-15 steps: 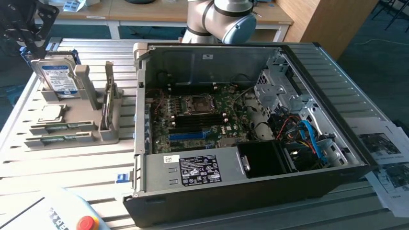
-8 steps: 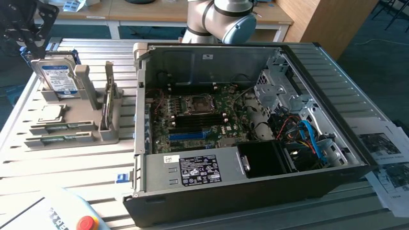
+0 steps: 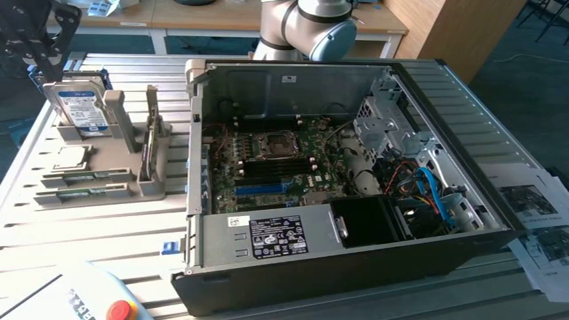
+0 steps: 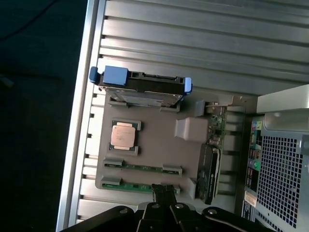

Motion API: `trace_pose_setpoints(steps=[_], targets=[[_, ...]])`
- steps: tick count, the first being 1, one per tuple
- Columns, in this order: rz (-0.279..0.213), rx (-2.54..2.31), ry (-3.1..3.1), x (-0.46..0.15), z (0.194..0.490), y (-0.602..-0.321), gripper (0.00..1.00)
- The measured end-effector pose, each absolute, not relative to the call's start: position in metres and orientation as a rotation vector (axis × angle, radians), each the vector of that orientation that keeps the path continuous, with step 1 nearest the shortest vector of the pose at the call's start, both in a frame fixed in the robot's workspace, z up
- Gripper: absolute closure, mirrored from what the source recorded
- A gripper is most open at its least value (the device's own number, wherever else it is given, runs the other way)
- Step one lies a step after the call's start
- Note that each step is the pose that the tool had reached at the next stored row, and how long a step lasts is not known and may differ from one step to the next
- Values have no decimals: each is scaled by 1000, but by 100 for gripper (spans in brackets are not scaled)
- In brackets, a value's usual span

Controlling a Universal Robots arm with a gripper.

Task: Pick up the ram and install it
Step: 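Pick up the ram and move it above insertion slot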

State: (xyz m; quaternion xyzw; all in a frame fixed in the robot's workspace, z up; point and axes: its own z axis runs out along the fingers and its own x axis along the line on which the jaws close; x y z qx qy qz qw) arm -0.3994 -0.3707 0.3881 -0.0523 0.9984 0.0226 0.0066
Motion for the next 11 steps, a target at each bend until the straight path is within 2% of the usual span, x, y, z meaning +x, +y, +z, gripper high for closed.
trace_pose_setpoints(steps=[11], targets=[[72,-320,3113,-399,388,-371,90]])
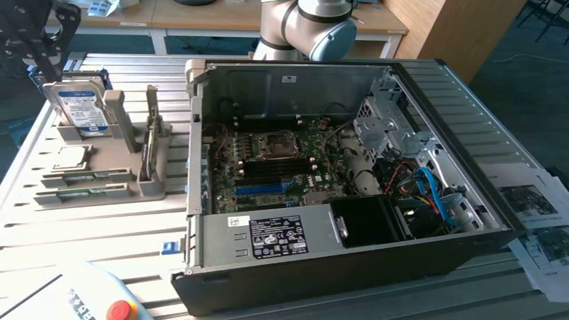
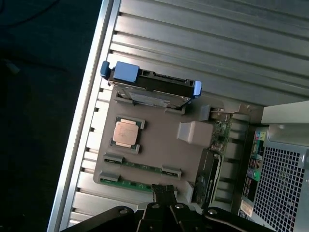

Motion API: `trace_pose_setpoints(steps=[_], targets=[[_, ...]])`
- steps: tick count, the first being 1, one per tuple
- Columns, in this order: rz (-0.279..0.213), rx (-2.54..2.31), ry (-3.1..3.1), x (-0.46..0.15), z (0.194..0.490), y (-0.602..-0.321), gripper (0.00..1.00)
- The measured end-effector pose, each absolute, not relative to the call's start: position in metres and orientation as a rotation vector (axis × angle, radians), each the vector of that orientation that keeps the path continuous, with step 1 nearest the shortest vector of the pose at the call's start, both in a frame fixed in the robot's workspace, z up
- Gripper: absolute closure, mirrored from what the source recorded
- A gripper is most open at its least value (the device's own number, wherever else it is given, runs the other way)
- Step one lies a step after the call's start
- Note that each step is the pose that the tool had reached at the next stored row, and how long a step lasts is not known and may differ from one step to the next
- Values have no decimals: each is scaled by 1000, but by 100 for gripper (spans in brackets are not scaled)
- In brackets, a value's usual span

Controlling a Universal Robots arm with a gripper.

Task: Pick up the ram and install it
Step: 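Pick up the ram and move it above insertion slot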

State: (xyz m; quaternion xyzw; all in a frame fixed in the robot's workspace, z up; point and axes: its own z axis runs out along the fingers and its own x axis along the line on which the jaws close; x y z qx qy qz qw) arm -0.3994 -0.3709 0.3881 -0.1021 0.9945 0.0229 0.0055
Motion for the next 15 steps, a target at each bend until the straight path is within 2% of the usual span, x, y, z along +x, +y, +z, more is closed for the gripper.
trace_pose_setpoints(steps=[15], targets=[[73,-513,3090,-399,388,-371,90]])
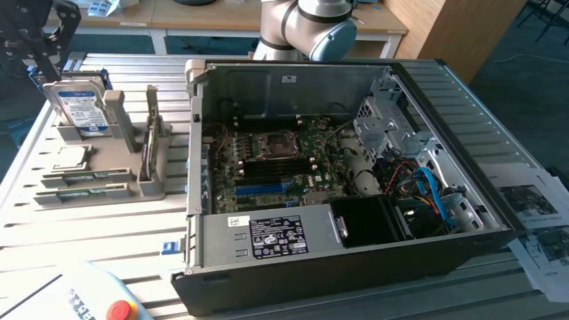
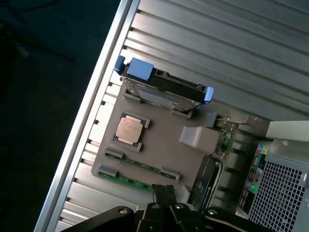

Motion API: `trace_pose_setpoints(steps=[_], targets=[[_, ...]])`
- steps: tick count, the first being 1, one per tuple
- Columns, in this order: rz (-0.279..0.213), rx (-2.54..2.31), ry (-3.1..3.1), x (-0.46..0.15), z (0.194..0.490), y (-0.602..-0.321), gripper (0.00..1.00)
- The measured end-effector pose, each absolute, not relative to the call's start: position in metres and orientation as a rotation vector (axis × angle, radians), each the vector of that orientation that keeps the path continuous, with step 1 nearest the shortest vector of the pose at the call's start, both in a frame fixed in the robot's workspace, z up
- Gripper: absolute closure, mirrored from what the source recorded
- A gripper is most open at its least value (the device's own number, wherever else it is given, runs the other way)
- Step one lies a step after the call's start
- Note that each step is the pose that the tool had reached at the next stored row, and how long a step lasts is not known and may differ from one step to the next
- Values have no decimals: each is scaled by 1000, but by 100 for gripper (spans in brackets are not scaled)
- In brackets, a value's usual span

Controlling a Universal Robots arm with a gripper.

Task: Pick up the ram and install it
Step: 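Pick up the ram and move it above insertion slot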

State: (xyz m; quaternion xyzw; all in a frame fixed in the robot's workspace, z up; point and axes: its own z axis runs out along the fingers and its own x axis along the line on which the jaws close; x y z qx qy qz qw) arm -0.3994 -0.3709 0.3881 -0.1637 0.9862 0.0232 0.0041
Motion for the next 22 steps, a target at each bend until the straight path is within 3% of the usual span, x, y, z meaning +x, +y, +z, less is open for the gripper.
trace_pose_setpoints(steps=[22], targets=[[74,-784,3037,-399,388,-371,90]])
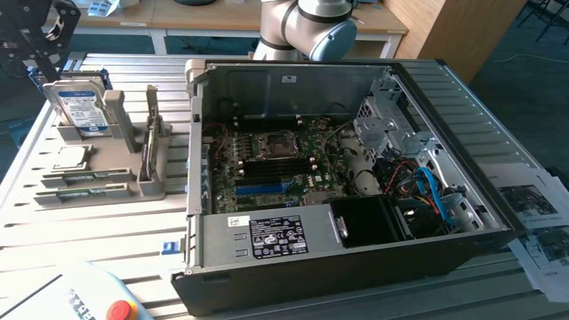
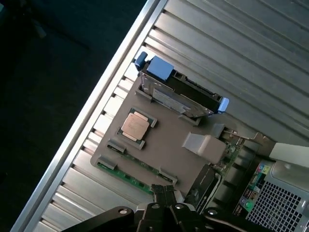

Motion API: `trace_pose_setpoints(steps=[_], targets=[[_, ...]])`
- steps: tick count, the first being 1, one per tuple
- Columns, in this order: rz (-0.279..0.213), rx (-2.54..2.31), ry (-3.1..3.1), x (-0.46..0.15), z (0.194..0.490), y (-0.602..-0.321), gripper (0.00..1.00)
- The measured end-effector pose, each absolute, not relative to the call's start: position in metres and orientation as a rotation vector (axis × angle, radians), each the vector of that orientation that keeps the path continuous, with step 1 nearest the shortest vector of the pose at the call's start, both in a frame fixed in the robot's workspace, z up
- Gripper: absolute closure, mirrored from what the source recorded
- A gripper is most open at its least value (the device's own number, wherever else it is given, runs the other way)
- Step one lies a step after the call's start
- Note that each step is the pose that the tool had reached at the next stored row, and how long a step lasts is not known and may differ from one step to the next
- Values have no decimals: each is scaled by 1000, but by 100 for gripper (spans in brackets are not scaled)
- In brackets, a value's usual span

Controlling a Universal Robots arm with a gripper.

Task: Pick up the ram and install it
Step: 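Pick up the ram and move it above insertion slot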

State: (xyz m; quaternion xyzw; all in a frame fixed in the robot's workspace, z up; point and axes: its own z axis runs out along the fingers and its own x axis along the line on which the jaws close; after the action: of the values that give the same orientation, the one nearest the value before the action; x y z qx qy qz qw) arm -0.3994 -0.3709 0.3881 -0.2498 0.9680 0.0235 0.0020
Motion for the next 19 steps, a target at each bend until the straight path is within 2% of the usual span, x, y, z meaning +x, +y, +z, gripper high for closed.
trace_pose_setpoints(steps=[19], targets=[[74,-1055,2958,-399,388,-371,90]])
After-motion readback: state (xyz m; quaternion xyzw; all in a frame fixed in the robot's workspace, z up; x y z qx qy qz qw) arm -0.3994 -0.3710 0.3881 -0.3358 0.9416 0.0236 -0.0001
